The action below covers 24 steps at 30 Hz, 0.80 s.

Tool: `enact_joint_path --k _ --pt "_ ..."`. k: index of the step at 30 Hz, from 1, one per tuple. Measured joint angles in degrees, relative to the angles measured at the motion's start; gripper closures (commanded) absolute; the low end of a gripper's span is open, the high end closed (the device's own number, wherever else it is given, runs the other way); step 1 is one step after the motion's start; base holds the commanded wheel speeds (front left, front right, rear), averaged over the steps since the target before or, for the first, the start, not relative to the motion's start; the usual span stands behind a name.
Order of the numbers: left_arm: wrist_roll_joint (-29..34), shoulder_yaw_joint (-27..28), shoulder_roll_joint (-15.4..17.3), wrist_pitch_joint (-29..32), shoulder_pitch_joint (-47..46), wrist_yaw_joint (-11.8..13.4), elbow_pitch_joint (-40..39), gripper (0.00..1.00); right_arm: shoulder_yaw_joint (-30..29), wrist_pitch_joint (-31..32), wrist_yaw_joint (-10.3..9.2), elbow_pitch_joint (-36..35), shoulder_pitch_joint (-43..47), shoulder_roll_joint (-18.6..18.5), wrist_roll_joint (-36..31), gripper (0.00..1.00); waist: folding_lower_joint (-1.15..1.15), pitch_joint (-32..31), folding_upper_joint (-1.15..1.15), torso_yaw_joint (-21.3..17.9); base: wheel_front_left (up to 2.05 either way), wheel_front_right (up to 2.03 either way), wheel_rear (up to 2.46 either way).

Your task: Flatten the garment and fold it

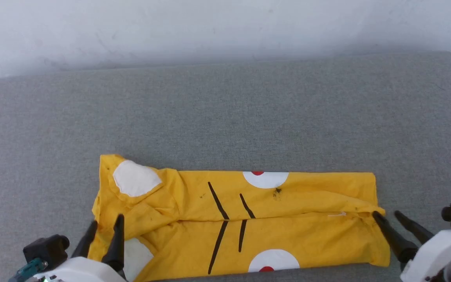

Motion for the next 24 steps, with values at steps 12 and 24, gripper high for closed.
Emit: enact_joint_path --k 12,24 --pt "12.67 1.14 -2.30 -15.43 -4.20 -2.64 3.16 0.00 -10.98 10.17 0.00 -2.76 -0.37 2.44 -4.27 0.00 0.00 -2.37 0.00 1.00 0.00 0.00 0.00" --pt "21.47 4.54 -7.48 -15.56 -4.53 -6.50 1.64 0.00 -8.27 20.23 0.00 12.46 -7.93 5.04 -1.80 0.00 0.01 -1.92 0.00 5.59 0.00 0.00 0.00"
